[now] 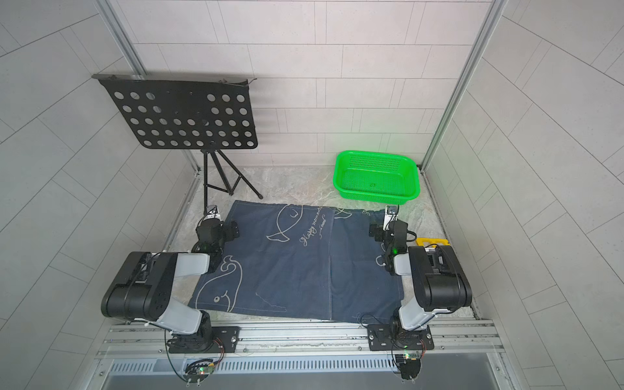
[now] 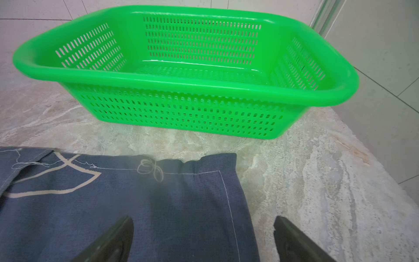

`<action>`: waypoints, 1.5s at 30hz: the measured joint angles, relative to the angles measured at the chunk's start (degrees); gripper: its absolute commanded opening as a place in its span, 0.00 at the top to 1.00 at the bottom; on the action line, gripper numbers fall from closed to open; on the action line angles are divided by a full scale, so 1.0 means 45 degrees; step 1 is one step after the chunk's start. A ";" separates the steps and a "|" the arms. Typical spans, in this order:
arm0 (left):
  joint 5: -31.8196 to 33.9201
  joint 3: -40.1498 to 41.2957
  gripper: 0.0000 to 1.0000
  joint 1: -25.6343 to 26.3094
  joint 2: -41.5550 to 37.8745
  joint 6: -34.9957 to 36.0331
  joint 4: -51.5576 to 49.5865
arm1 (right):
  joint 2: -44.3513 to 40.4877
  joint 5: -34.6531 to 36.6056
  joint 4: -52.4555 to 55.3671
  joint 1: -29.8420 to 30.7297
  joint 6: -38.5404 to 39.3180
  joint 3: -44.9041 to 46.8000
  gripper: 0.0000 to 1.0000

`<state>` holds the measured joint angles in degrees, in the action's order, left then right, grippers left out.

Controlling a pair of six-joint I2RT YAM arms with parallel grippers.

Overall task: Roll up the pillowcase
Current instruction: Fold the pillowcase at the center of the board.

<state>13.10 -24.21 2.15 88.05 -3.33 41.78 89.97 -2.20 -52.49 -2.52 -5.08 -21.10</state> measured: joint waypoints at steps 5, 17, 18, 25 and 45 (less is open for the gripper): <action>0.0005 0.0000 0.00 0.0000 0.0000 0.0000 0.0000 | 0.0000 0.0005 0.0000 0.0000 0.0005 0.0000 0.00; -0.0068 -0.0029 0.00 0.0005 -0.0107 0.0053 -0.0199 | -0.0034 0.0117 0.0010 0.0000 -0.0019 0.0000 0.00; -0.0078 -0.0102 0.00 0.0000 -0.0306 0.0058 -0.0544 | -0.0170 0.0194 0.0097 0.0000 -0.0024 0.0000 0.00; -0.1175 -0.2715 0.00 -0.0097 -0.2939 0.0777 -0.5377 | -0.4235 0.0151 0.3308 -0.0005 0.0180 -0.0316 0.00; -0.6008 -1.1108 0.19 -0.1719 0.4303 0.1559 -1.4144 | -0.1821 -0.2108 1.1749 -0.1734 0.0661 -0.5421 0.02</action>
<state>-13.93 -74.19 -5.58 107.42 3.68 -21.87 81.78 -11.68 0.38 -10.33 -2.11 -45.50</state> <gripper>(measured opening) 0.831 0.981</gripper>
